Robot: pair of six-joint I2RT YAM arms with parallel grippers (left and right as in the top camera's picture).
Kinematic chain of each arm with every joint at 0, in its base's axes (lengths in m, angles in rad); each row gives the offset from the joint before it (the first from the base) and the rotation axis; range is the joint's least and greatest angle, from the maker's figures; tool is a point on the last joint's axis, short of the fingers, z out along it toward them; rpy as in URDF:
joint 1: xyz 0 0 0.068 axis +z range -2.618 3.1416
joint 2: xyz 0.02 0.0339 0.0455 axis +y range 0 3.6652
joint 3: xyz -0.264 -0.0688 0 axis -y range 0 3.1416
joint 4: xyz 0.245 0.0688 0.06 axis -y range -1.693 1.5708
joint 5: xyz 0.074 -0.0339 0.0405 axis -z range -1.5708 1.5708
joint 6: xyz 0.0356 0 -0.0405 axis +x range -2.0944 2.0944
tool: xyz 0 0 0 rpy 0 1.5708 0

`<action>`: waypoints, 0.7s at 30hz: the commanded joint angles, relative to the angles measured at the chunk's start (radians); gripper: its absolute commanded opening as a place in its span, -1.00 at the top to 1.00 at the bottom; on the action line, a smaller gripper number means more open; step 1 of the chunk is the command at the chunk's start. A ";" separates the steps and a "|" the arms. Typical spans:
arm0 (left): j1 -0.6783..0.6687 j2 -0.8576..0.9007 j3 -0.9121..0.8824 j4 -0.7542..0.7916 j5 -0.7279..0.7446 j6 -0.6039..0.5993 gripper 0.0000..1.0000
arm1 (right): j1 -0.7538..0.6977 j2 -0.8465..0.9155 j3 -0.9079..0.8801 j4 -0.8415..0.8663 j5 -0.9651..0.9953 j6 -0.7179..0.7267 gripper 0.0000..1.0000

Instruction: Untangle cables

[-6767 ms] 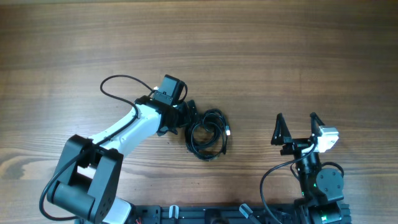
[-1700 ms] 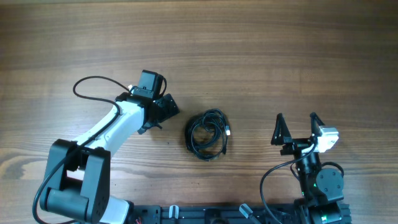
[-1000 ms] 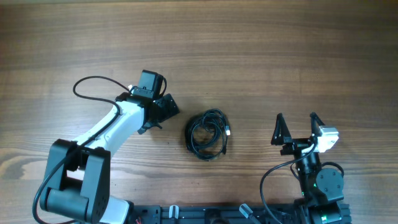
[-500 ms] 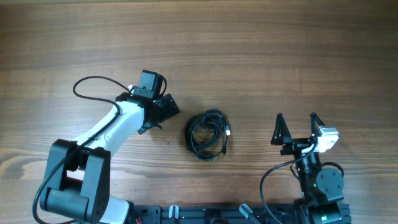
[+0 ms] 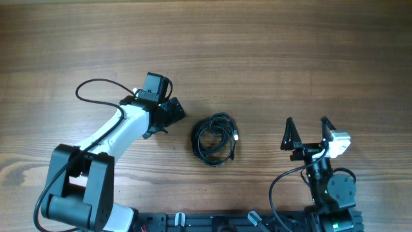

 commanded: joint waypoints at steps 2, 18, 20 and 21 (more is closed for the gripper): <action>0.002 -0.022 0.004 0.000 0.001 -0.002 -1.00 | 0.003 -0.003 -0.001 0.003 -0.002 -0.017 -0.99; 0.002 -0.022 0.004 0.000 0.001 -0.002 -1.00 | 0.003 -0.003 -0.001 0.003 -0.002 -0.017 -0.99; 0.002 -0.022 0.004 0.009 0.001 -0.002 -1.00 | 0.003 -0.003 -0.001 0.003 -0.002 -0.017 -0.99; 0.002 -0.022 0.004 0.011 0.002 -0.002 -1.00 | 0.003 -0.003 -0.001 0.003 -0.002 -0.017 -1.00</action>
